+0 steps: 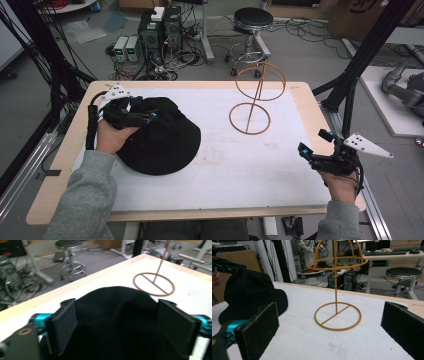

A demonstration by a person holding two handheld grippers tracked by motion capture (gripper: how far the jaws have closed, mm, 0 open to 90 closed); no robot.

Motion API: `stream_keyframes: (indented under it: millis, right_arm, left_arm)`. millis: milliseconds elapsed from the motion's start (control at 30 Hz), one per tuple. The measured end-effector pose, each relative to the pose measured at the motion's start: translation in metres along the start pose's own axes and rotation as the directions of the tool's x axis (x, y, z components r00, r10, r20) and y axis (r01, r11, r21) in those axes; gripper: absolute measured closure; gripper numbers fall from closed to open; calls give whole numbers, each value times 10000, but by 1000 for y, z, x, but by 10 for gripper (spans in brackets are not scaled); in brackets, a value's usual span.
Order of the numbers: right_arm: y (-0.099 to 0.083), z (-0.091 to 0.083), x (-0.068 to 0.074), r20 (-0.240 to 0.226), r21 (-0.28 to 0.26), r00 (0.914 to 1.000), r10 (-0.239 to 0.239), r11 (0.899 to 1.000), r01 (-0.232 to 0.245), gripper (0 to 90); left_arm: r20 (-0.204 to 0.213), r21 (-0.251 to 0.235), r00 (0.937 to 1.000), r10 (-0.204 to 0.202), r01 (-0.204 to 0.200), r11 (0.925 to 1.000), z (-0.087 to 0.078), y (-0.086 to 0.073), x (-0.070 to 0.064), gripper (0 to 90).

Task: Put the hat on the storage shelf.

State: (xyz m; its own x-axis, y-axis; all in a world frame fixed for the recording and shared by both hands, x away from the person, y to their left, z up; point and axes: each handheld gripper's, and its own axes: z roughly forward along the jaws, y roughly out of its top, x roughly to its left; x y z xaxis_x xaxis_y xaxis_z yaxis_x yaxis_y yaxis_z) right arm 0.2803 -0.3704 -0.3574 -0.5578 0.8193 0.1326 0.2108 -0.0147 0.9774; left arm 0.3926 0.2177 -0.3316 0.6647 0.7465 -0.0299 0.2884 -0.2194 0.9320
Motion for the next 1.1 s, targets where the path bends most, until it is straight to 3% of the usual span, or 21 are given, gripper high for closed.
stream_keyframes:
  millis: [233,300,333,400,567,600,667,733,1100]
  right_arm:
    - [0,1,1,-15,41,10000,-3,10000,3,12]
    - [0,1,1,-16,49,10000,5,10000,-5,12]
    - [-1,2,0,6,59,10000,-28,10000,28,12]
    - [-2,2,0,45,95,10000,31,9999,-32,12]
    - [-2,3,0,50,106,10000,-15,9999,14,12]
    - [-2,3,0,49,90,10000,0,10000,-1,12]
    - [-2,3,0,31,88,10000,-3,10000,3,12]
    - [-2,3,0,20,93,10000,3,10000,-3,12]
    - [-3,4,0,-50,103,10000,17,9999,-17,12]
  left_arm:
    - [26,8,9998,190,-190,9998,2,-2,2,288]
    - [81,-33,9999,148,-148,9999,2,-2,2,371]
    - [4,61,9992,410,-410,9991,3,-3,0,411]
    - [38,135,9989,469,-470,9988,5,-3,-1,477]
    - [42,398,9990,442,-443,9982,7,-4,0,660]
    - [165,409,9990,413,-419,9983,7,-4,0,660]
    - [164,418,9986,494,-500,9979,6,-4,0,788]
    - [250,429,9981,571,-581,9974,5,-4,1,855]
    - [399,429,9967,701,-718,9965,-3,-1,-3,882]
